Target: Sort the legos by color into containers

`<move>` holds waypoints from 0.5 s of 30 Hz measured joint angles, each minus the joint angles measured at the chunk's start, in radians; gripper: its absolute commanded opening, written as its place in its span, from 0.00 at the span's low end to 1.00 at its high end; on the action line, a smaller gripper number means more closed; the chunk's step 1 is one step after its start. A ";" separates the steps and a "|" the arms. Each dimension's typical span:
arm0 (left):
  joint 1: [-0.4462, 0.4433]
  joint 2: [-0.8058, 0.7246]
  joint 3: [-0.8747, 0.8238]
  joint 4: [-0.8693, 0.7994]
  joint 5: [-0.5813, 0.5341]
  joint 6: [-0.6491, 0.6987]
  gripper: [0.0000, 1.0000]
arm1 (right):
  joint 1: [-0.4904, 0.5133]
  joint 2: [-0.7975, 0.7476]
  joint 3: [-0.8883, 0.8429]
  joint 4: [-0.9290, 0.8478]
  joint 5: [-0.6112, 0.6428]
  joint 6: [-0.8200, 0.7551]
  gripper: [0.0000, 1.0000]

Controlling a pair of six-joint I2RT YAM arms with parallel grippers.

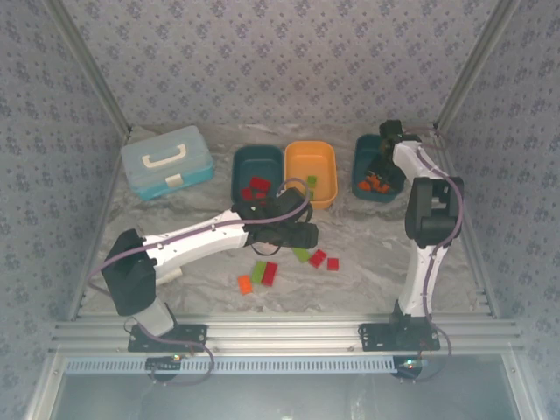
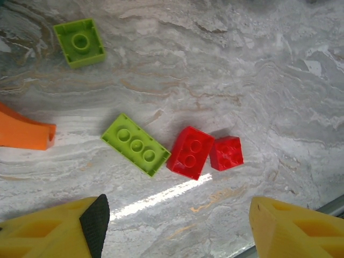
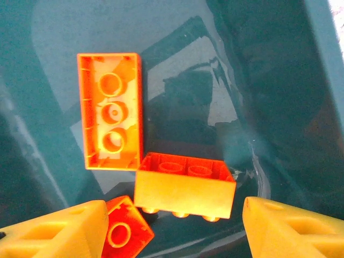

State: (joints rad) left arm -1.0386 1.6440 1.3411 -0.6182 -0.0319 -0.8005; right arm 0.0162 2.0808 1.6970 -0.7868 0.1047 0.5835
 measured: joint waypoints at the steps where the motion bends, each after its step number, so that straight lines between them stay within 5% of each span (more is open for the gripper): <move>1: -0.010 0.010 0.018 -0.007 -0.001 0.000 0.72 | 0.004 -0.026 -0.005 0.003 0.000 0.000 0.69; 6: -0.071 0.112 0.138 -0.046 0.002 -0.012 0.68 | 0.053 -0.316 -0.117 0.034 -0.003 0.000 0.73; 15: -0.142 0.349 0.275 -0.100 0.047 -0.124 0.64 | 0.229 -1.100 -0.434 -0.030 -0.038 0.012 0.77</move>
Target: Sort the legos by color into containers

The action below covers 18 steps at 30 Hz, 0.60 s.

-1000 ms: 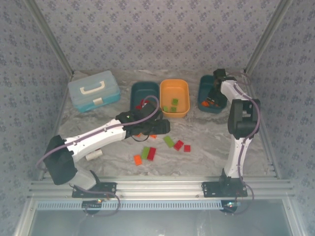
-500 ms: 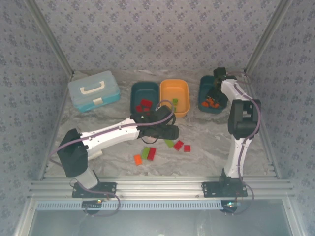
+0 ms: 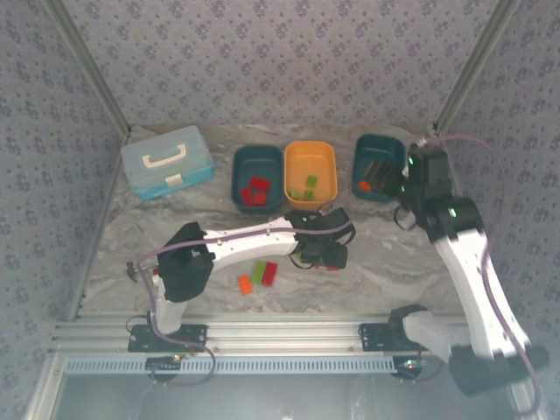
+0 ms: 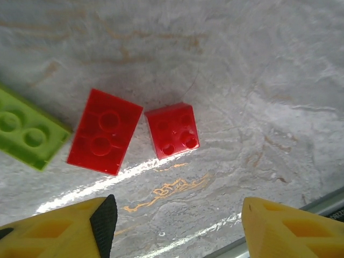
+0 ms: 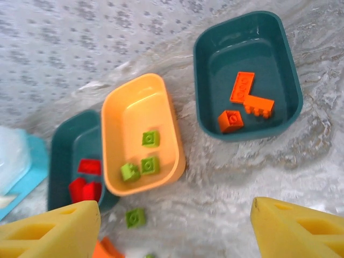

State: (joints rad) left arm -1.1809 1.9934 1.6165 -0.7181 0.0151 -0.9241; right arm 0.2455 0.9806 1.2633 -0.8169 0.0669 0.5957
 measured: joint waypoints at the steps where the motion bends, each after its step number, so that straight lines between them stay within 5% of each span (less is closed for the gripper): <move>1: -0.003 0.024 0.014 -0.004 0.008 -0.012 0.63 | 0.011 -0.055 -0.007 -0.030 -0.003 0.000 0.77; 18: -0.031 0.203 0.133 -0.043 0.016 -0.092 0.56 | 0.024 -0.160 -0.009 -0.175 -0.077 0.011 0.76</move>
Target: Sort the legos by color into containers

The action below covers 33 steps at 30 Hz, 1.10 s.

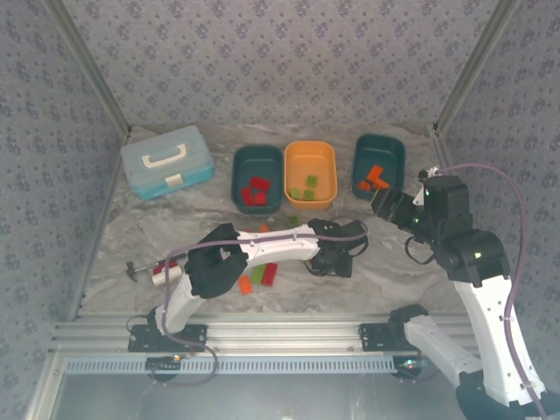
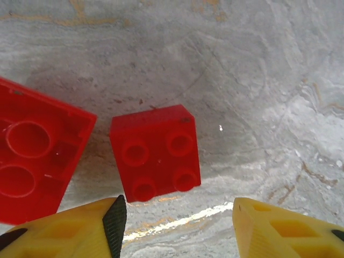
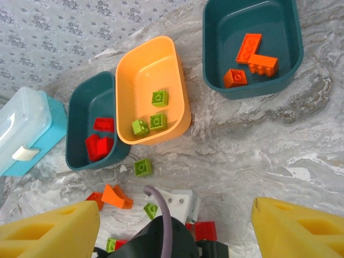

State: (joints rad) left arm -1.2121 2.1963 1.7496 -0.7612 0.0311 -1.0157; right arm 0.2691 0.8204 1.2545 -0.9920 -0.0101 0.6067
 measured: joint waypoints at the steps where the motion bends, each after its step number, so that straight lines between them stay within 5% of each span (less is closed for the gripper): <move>1: 0.000 0.008 0.013 -0.007 -0.006 0.000 0.56 | 0.000 0.000 0.000 0.000 -0.005 0.000 0.76; 9: 0.000 0.036 0.046 -0.027 -0.074 0.002 0.54 | 0.000 -0.002 0.027 -0.016 -0.022 0.000 0.77; 18: 0.000 0.071 0.088 -0.035 -0.111 0.029 0.27 | 0.000 0.003 0.048 -0.014 -0.032 0.000 0.76; 27: -0.008 0.054 0.080 -0.040 -0.177 0.038 0.25 | 0.000 0.001 0.048 0.001 -0.084 -0.005 0.76; 33: 0.048 -0.153 0.007 -0.040 -0.191 0.071 0.25 | 0.000 -0.028 0.054 0.087 -0.215 -0.016 0.76</move>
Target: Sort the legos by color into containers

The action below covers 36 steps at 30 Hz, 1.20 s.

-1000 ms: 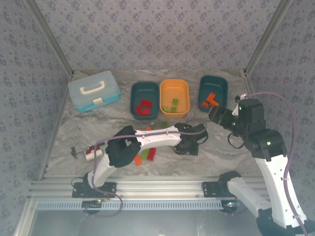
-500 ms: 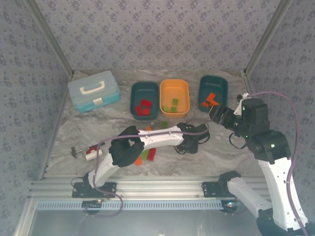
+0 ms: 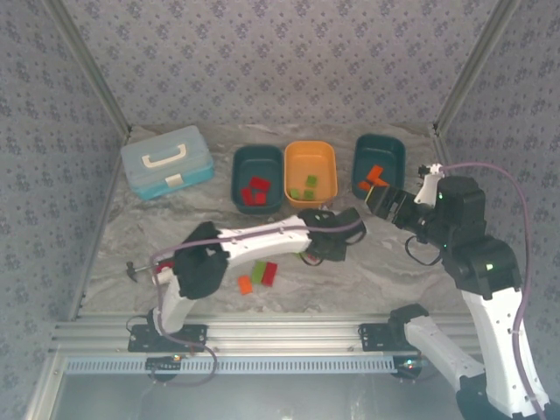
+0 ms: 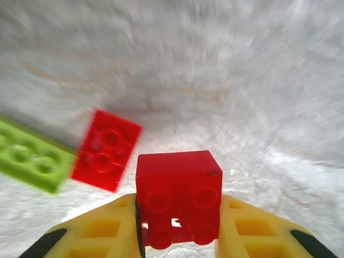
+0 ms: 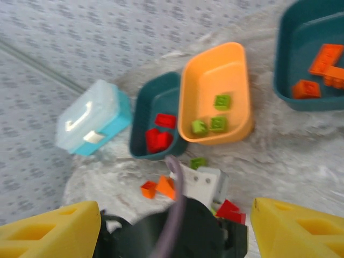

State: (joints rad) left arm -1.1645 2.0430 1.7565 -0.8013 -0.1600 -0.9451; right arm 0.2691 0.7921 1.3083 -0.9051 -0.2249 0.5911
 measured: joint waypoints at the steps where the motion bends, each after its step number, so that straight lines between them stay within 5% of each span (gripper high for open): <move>1: 0.031 -0.040 0.000 0.004 0.003 0.014 0.25 | 0.000 0.000 0.002 0.023 -0.027 0.000 0.76; 8: 0.325 -0.149 -0.016 0.081 0.053 0.121 0.24 | 0.053 0.073 -0.008 0.171 -0.143 0.003 0.75; 16: 0.573 -0.003 0.066 0.067 0.089 0.251 0.24 | 0.228 0.206 -0.065 0.247 -0.106 -0.007 0.75; 23: 0.678 0.214 0.305 0.018 0.072 0.332 0.24 | 0.341 0.248 -0.103 0.277 -0.043 -0.007 0.75; 36: 0.720 0.509 0.695 -0.125 0.032 0.410 0.27 | 0.418 0.290 -0.194 0.313 0.055 -0.004 0.74</move>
State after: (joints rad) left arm -0.4446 2.5523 2.4512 -0.9264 -0.1284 -0.5346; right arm 0.6876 1.0824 1.1145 -0.5922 -0.1703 0.5873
